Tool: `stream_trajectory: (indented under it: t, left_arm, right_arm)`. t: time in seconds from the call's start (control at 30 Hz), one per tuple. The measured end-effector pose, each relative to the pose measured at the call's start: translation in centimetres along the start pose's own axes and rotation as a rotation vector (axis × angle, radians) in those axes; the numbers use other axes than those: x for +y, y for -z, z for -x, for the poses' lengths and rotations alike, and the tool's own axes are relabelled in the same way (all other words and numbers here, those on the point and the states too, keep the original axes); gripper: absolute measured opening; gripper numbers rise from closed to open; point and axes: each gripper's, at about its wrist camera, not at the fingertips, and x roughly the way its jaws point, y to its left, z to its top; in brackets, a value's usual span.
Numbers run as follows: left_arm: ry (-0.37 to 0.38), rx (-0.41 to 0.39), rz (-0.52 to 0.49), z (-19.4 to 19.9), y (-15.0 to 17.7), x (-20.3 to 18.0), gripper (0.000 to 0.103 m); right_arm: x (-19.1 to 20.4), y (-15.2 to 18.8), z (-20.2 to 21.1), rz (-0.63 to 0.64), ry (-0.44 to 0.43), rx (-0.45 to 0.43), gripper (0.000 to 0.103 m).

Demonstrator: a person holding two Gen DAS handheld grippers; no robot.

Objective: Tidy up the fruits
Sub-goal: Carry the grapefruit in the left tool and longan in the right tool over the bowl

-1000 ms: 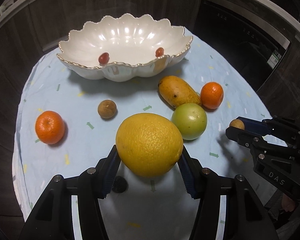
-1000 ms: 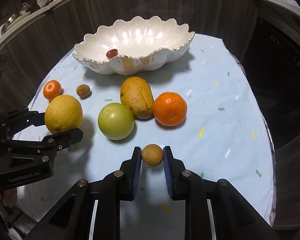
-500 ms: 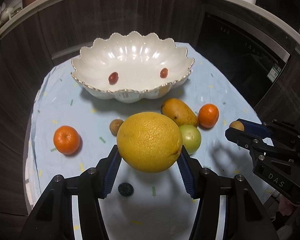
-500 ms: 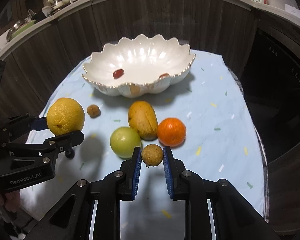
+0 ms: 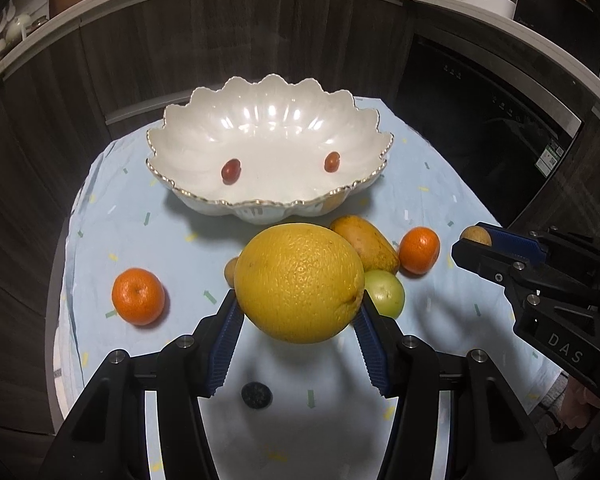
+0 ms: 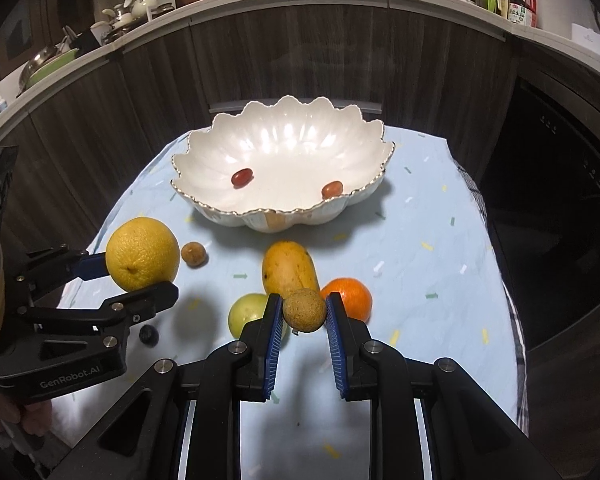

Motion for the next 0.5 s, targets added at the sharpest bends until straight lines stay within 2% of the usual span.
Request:
stream_trajectory:
  t: [0.5]
  left_arm:
    - [-0.022,-0.086,0.012,0.8,-4.4,1.1,0.054]
  right_arm:
    - [-0.3,-4.4,0.1,0.016,0.011,-0.080,0.023]
